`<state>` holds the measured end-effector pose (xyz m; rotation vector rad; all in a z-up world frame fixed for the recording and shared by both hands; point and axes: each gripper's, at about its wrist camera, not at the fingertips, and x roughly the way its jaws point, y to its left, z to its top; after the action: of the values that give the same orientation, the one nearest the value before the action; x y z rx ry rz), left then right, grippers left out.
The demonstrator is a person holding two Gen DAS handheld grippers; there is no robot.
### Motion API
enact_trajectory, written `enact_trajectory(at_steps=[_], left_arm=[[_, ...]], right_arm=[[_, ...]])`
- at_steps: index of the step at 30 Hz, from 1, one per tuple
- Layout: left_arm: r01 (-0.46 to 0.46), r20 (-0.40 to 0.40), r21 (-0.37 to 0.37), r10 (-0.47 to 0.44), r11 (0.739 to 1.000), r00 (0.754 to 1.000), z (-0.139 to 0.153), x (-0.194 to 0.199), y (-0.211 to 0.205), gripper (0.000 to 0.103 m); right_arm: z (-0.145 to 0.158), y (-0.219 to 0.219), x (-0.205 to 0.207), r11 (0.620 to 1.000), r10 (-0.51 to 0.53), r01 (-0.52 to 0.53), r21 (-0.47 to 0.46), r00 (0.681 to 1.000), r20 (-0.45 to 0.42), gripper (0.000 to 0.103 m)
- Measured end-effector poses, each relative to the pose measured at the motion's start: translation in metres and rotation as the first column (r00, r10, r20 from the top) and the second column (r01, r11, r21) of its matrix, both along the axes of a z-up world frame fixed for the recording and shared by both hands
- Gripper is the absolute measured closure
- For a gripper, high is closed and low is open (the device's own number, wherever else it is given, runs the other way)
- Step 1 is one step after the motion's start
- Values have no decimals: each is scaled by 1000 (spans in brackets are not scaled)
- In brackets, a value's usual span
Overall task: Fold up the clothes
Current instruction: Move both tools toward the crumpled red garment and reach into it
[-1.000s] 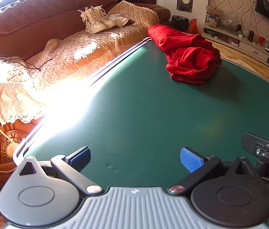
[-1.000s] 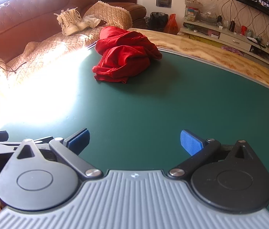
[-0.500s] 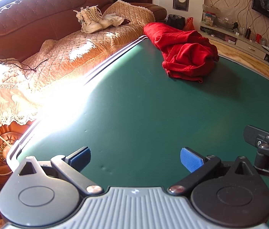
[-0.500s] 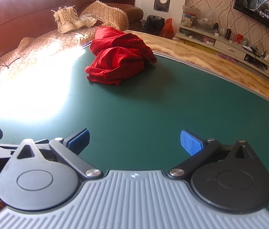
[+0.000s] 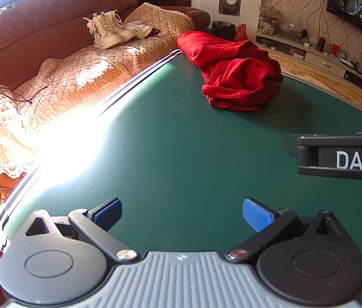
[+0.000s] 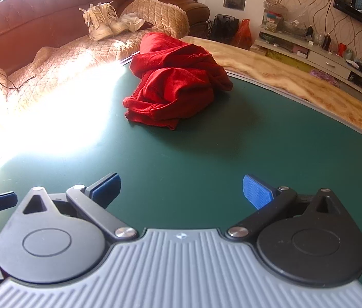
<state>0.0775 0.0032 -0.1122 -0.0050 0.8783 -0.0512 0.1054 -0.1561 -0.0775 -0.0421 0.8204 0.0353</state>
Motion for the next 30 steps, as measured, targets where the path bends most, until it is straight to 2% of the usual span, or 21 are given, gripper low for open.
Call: enact_trajectory(at_steps=[5,16,19,23,30], left_arm=[[3,-21,15,-3,1000,1000,-9,6,-4,0],[-8,-25,36,9,999,1000,-14,20,-2,0],[-13,-19,39,14,999,1000,-12,24,1,0],[-12,-7,56,12,998,1000,-8,29,4,0],[-19,5,69,19,997,1000,-4,37,10,0]], right_arm=[[-1,7,16,999,16,-15,-51,1000,20,0],[-9,12,64,997,54,-52,-54,998,30,0],[-10,11,77,998,61,-60,-26,998,29,0],[-13,10,96,998,58,-58,4,998,15,6],[-19,11,120,998,51,-51,35,999,3,10]])
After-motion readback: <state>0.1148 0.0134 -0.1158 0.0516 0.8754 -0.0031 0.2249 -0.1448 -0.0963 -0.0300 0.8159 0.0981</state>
